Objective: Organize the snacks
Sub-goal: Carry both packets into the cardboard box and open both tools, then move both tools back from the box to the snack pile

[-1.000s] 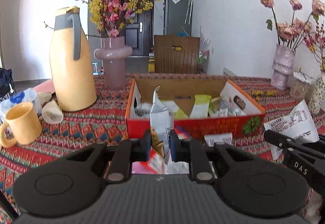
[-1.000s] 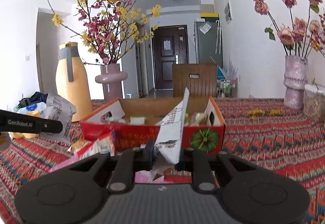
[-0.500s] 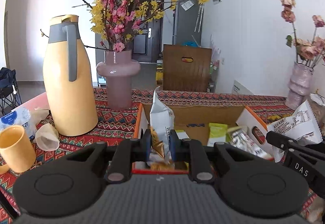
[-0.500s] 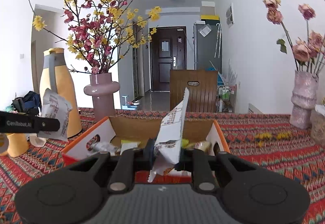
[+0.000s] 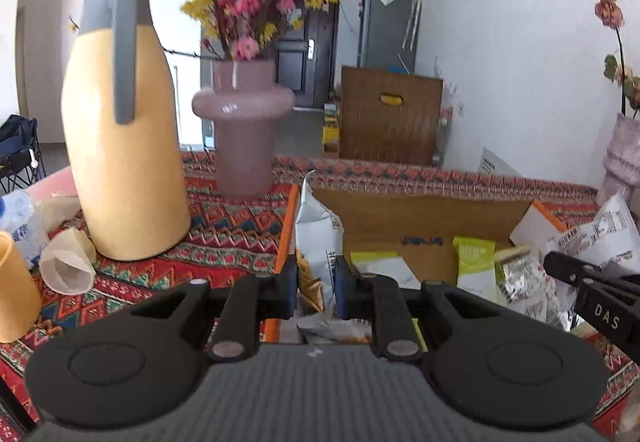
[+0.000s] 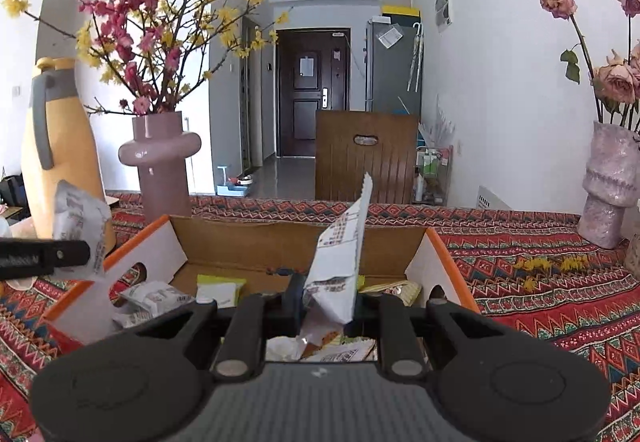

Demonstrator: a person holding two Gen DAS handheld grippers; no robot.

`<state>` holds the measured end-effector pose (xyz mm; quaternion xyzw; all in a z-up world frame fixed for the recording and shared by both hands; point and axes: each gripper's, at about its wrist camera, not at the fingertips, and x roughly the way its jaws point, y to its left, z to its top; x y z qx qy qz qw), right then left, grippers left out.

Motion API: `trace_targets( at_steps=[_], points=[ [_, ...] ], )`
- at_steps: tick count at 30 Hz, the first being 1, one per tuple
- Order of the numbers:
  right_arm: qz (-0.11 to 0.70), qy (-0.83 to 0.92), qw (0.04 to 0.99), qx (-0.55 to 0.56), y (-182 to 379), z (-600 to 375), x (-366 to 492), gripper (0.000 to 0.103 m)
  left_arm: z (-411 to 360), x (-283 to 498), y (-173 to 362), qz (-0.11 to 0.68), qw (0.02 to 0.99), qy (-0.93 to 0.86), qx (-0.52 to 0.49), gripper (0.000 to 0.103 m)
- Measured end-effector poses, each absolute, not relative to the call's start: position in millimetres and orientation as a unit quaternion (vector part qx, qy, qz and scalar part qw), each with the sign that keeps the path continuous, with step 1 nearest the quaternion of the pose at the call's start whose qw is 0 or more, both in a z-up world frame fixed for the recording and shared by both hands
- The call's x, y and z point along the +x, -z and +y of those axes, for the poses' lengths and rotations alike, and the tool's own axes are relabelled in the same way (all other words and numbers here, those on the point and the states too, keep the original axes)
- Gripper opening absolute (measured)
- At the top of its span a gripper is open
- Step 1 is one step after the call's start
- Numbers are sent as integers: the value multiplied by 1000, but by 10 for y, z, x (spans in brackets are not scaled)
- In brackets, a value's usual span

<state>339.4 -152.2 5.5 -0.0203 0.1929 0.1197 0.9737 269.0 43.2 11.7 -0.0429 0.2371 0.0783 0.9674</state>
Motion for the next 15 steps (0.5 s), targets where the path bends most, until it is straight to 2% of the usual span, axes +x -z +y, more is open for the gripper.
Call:
trace_targets(
  at_steps=[7,8,9,10,11,12,13,14,15],
  points=[
    [216,-116,969,-26,77,-1494,3505,18,440,2667,-86,232,968,-81,-47,20],
    [217,-115,969,-26,82,-1497,3502,18,447,2661,-92,230,969,-82,-48,30],
    [218,-116,969,-25,85,-1502,3493,20,455,2644,-92,227,969,-84,-51,49],
    [218,-117,969,-25,83,-1507,3480,21,461,2630,-98,222,970,-86,-52,58],
    [215,-116,969,-24,80,-1510,3463,22,466,2613,-106,215,971,-89,-53,77],
    [212,-115,970,-22,75,-1521,3444,34,472,2584,-121,206,972,-95,-54,91],
    [211,-114,971,-18,69,-1538,3436,45,476,2557,-134,196,974,-99,-55,96],
    [207,-111,972,-14,61,-1556,3419,69,480,2528,-148,186,976,-102,-57,103],
    [202,-107,973,-10,50,-1573,3410,94,483,2497,-158,177,977,-105,-60,103]
  ],
)
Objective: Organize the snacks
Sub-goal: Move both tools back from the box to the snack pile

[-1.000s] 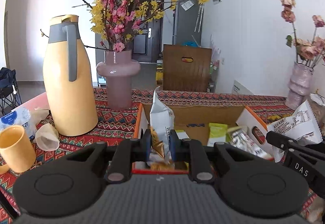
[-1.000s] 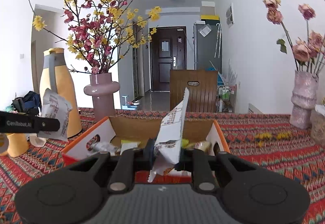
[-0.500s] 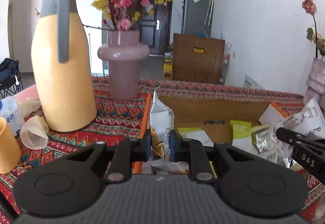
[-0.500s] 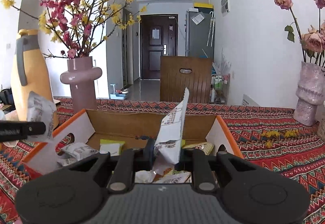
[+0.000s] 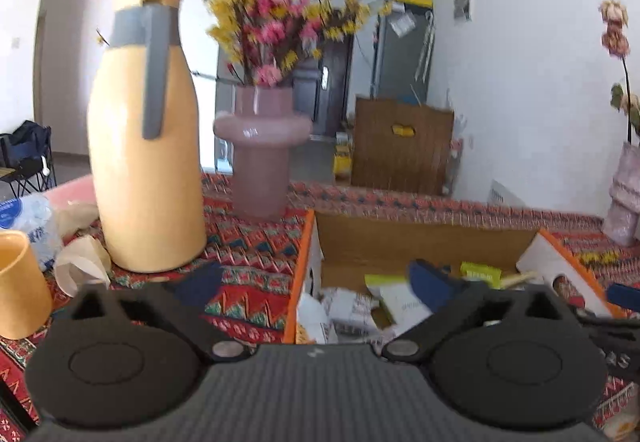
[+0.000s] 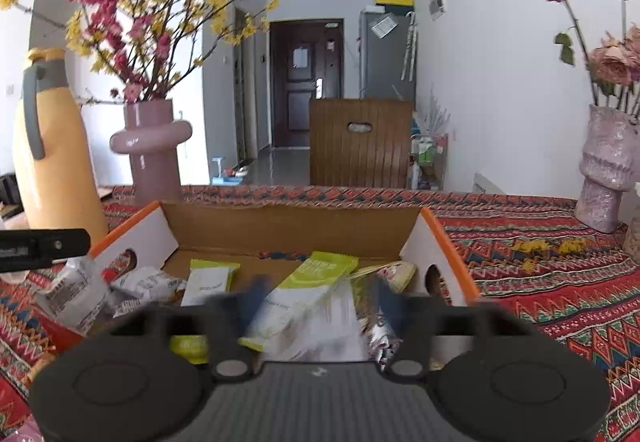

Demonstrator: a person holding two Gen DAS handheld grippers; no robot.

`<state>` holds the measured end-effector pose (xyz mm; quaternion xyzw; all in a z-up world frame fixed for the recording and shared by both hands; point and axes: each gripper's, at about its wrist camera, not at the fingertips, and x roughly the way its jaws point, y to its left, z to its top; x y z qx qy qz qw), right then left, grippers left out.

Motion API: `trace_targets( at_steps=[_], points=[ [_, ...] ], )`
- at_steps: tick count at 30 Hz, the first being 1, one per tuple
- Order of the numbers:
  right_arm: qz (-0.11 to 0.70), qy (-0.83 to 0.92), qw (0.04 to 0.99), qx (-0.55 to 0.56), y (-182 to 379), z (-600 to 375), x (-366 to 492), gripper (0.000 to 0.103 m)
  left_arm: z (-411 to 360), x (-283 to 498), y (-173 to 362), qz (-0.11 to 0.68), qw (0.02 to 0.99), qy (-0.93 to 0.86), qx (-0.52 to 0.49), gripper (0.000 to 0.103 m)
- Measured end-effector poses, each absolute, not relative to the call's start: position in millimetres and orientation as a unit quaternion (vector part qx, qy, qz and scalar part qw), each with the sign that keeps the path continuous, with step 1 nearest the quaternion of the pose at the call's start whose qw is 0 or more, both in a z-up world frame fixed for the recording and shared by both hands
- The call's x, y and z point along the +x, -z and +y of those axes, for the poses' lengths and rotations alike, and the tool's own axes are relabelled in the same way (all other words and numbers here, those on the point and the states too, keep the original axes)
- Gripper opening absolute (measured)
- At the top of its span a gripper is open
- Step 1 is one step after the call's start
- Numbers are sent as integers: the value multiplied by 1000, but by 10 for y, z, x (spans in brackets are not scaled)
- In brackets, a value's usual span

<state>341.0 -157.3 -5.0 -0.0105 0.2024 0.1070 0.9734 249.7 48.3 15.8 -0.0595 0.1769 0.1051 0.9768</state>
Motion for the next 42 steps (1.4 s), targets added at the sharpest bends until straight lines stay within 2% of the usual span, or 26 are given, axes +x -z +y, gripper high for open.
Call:
trace_targets(
  at_steps=[1,2,26,35,42],
  points=[
    [197,-104,975,-5,43,-1591,3392,102,484,2483,-163,173,977,-105,-62,103],
    [193,-103,976,0,32,-1616,3376,103,483,2474,-165,171,977,-105,-63,103],
    [175,-109,979,7,-29,-1638,3268,103,486,2467,-205,188,973,-112,-70,103],
    [129,-124,984,-3,-370,-1688,2826,103,484,2067,-444,173,978,-83,-83,103],
    [121,-134,984,-10,-389,-1867,2397,103,519,1675,-372,174,980,-75,-63,103]
  ],
)
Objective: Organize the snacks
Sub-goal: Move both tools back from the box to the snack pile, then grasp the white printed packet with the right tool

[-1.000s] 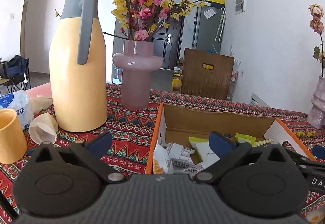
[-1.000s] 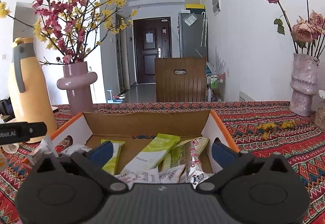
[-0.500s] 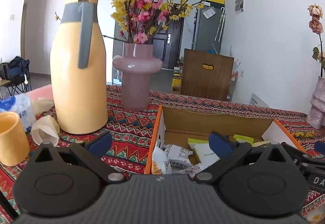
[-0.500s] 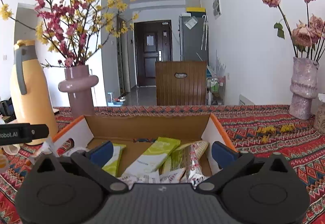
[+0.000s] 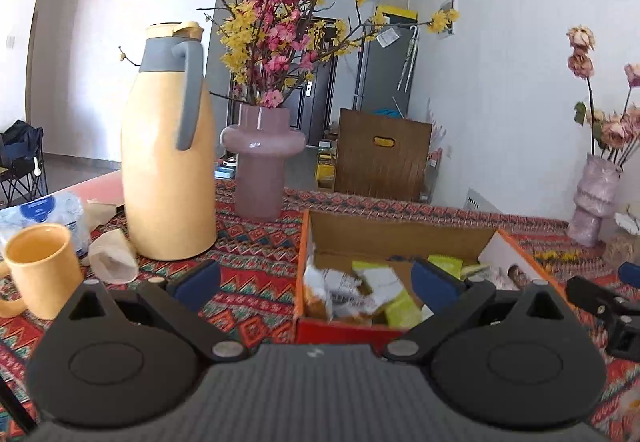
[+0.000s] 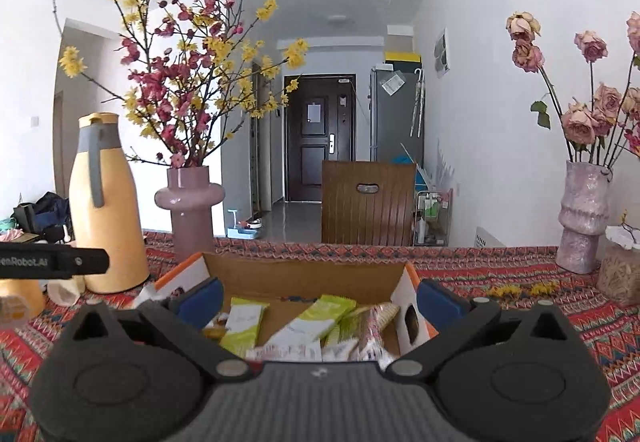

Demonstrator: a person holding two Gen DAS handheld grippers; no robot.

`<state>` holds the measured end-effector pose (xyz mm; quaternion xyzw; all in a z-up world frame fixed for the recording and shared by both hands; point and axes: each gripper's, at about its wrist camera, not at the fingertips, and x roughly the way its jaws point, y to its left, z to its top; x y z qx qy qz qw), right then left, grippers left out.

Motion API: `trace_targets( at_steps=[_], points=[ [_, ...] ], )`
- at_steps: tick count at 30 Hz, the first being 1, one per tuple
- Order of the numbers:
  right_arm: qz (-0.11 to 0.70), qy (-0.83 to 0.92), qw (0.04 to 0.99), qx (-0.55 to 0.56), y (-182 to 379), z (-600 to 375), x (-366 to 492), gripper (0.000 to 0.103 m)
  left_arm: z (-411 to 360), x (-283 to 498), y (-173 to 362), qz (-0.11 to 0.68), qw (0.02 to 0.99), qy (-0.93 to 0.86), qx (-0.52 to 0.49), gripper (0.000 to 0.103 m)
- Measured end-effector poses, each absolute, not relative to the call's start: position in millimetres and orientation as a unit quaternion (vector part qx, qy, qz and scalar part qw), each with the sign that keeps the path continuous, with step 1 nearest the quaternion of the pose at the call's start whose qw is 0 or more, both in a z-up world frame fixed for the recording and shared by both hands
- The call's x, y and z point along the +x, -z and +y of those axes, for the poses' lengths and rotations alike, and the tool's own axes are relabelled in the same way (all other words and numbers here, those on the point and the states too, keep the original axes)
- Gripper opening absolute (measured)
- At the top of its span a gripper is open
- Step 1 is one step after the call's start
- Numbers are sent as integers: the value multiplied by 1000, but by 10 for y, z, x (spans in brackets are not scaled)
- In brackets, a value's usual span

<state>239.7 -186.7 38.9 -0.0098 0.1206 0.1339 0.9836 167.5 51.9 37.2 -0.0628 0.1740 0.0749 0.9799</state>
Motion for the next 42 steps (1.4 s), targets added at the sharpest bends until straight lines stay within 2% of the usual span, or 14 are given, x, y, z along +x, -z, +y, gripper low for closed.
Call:
trace_targets(
  at_steps=[15,42],
  points=[
    [153,-122,981,-17,196,-2011,2198,103,668,1447,250,215,971,-91,-57,103],
    [176,-136,975,-7,355,-1979,2272,103,695,1441,319,223,969,-71,-74,103]
  ],
)
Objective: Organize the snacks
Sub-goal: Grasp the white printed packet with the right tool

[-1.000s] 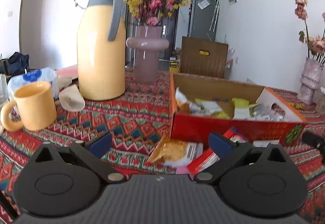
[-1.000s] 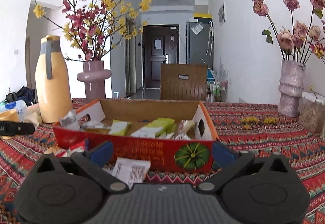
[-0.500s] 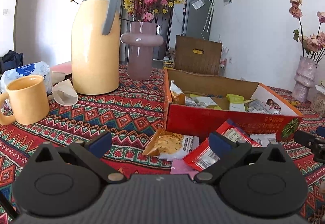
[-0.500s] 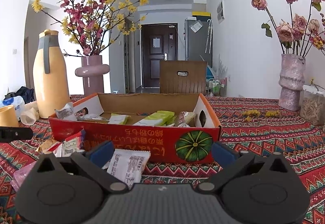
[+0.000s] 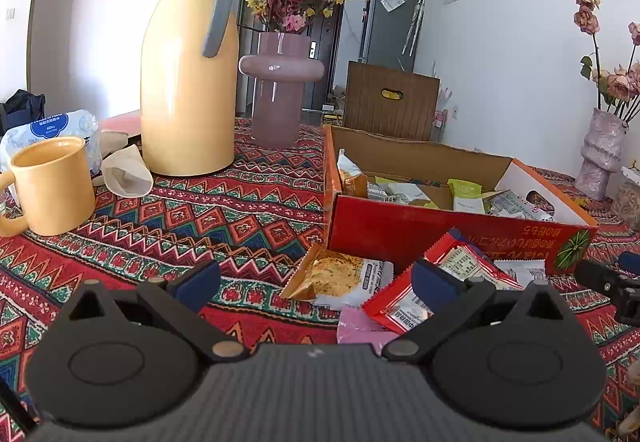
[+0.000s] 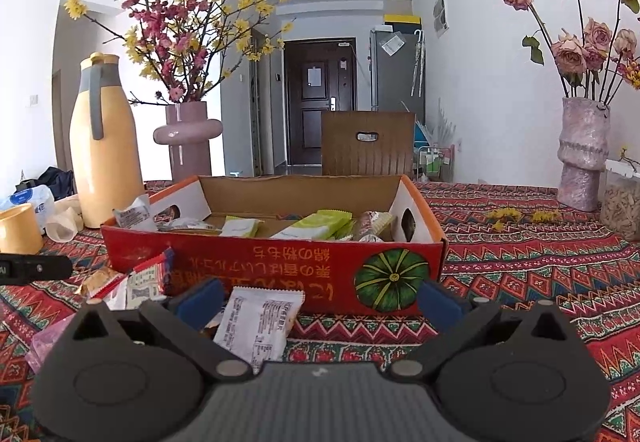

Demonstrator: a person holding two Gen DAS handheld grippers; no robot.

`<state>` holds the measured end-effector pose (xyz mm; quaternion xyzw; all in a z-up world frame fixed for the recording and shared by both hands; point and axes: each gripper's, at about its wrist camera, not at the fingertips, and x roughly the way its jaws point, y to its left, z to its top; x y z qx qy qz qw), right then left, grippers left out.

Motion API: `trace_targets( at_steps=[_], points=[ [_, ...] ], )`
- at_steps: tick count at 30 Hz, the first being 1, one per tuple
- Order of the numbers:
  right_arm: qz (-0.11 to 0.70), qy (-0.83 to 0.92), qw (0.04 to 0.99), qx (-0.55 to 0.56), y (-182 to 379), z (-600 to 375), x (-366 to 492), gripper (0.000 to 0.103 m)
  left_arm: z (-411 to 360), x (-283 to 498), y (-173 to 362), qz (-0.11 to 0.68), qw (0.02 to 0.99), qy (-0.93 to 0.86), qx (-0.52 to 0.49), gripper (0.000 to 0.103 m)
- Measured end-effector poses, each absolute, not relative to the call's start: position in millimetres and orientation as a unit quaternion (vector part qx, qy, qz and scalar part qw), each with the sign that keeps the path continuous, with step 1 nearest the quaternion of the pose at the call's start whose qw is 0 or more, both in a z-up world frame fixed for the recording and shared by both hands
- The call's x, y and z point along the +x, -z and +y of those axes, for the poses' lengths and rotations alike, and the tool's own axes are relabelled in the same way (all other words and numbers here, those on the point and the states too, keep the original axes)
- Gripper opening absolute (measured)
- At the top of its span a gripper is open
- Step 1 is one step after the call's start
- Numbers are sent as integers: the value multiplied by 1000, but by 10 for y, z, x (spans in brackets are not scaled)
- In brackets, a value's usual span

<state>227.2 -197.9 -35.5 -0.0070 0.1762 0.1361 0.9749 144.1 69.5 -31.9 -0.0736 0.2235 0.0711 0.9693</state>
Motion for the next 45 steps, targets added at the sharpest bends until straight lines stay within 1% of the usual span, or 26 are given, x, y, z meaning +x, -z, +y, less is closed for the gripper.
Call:
trace_targets(
  at_steps=[10,15,24,29,36,45],
  points=[
    [196,-130,972,-18,355,-1948,2274,103,725,1434,325,224,968,-72,-82,103],
    [224,-136,965,2,317,-1963,2160,103,745,1423,322,223,968,-69,-89,103],
    [268,-146,952,-7,368,-1865,2029,103,770,1410,315,221,968,-72,-99,103],
    [288,-123,950,-19,355,-1782,2234,103,782,1415,319,224,967,-73,-101,103],
    [351,-116,929,-11,422,-1651,2735,103,794,1417,320,224,966,-73,-103,103],
    [382,-97,919,-30,558,-1478,3004,103,804,1427,338,232,964,-72,-107,103]
  ],
)
